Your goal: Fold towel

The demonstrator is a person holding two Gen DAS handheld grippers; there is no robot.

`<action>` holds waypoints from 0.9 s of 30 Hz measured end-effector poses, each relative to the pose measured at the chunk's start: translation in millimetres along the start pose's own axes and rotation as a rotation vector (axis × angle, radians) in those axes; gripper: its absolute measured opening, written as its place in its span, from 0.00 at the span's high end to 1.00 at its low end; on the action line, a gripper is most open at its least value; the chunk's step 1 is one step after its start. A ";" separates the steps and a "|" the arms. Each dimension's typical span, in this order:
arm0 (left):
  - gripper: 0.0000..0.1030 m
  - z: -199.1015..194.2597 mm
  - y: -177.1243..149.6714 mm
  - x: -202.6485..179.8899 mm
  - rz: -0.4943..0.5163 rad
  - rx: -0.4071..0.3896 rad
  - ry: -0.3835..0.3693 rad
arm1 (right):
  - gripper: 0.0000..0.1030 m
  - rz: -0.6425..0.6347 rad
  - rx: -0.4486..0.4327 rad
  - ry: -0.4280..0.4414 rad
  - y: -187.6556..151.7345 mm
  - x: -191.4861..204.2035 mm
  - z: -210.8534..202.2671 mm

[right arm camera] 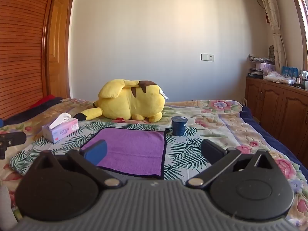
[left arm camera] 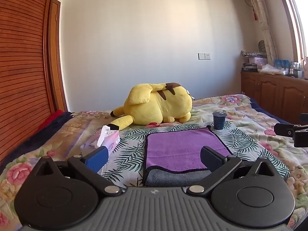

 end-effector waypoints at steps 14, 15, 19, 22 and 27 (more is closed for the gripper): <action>0.16 0.1 -1.0 -0.2 -0.001 -0.003 0.001 | 0.00 0.000 0.004 -0.001 0.2 0.5 -0.1; 0.16 0.1 -1.0 -0.3 0.000 -0.003 0.001 | 0.00 0.000 0.003 -0.001 0.3 0.6 0.0; 0.16 -0.2 -0.9 -0.3 0.000 -0.004 0.001 | 0.00 0.000 0.003 -0.001 0.5 0.7 0.1; 0.16 -0.2 -1.0 -0.3 0.000 -0.005 0.001 | 0.00 0.002 0.003 -0.001 -0.1 0.5 0.4; 0.16 0.2 -0.4 3.0 0.000 -0.006 0.001 | 0.00 0.007 0.003 -0.003 0.0 -1.5 1.2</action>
Point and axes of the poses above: each gripper's, at about its wrist camera, not at the fingertips, and z roughly the way its jaws point, x to its left, y to its top, the point moved 4 cm from there along z, roughly the way its jaws point, and after that the axes turned 8 degrees about z, right-handed, at the moved point
